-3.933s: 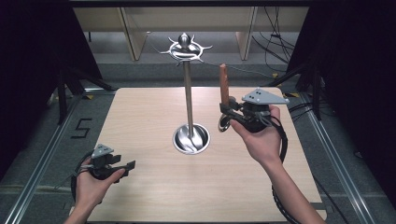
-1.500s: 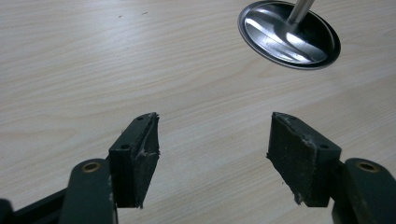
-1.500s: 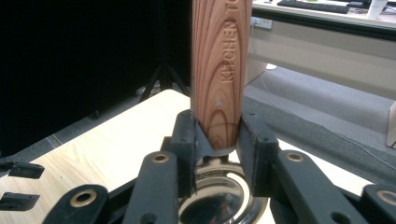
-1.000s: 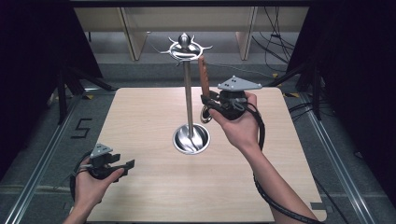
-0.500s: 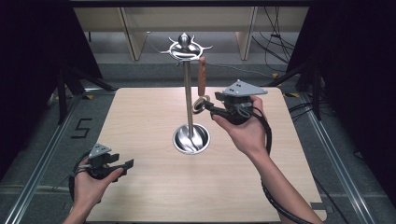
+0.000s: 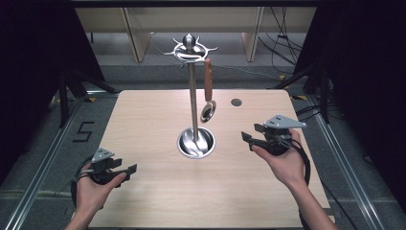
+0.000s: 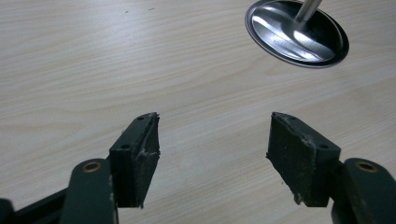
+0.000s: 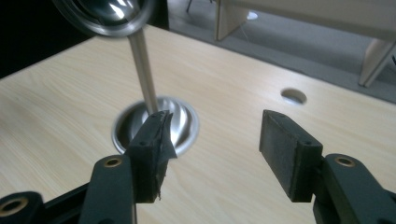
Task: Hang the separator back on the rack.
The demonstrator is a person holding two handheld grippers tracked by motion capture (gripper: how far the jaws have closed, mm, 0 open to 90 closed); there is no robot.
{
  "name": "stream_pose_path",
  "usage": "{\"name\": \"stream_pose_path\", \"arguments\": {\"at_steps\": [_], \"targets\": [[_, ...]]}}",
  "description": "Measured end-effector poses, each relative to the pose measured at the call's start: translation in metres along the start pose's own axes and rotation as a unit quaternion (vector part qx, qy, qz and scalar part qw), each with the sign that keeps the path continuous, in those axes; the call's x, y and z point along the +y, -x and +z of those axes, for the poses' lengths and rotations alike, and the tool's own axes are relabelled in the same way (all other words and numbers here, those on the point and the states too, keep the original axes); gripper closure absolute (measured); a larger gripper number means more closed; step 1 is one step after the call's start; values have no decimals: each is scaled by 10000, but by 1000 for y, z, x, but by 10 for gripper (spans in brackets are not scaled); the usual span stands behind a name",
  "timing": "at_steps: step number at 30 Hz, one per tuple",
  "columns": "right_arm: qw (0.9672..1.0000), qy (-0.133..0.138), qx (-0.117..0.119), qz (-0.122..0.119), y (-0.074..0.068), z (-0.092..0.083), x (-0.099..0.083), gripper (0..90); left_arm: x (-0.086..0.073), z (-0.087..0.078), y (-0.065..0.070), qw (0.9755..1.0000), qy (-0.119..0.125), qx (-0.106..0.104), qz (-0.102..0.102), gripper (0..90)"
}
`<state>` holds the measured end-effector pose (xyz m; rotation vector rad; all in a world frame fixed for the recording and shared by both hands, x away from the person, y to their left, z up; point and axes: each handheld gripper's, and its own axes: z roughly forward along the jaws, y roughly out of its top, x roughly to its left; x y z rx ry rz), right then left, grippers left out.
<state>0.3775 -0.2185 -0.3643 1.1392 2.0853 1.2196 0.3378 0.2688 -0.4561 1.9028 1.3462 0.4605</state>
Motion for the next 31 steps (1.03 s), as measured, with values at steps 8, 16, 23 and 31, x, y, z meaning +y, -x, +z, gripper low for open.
{"name": "stream_pose_path", "arguments": {"at_steps": [8, 16, 23, 31], "targets": [[9991, -282, -242, 190, 24, -9, -36, 442, -1, 0, -2, 9999, -139, 19, 92, 333], [9961, -648, -439, 417, 43, -14, -72, 441, -2, 3, -1, 10000, -5, 18, -92, 333], [9949, -751, -475, 475, 54, -11, -90, 439, -2, 1, -4, 9998, -172, 14, 122, 332], [9942, -757, -453, 619, 48, -6, -93, 433, -2, 4, -2, 10000, -50, -5, -37, 330]]}}
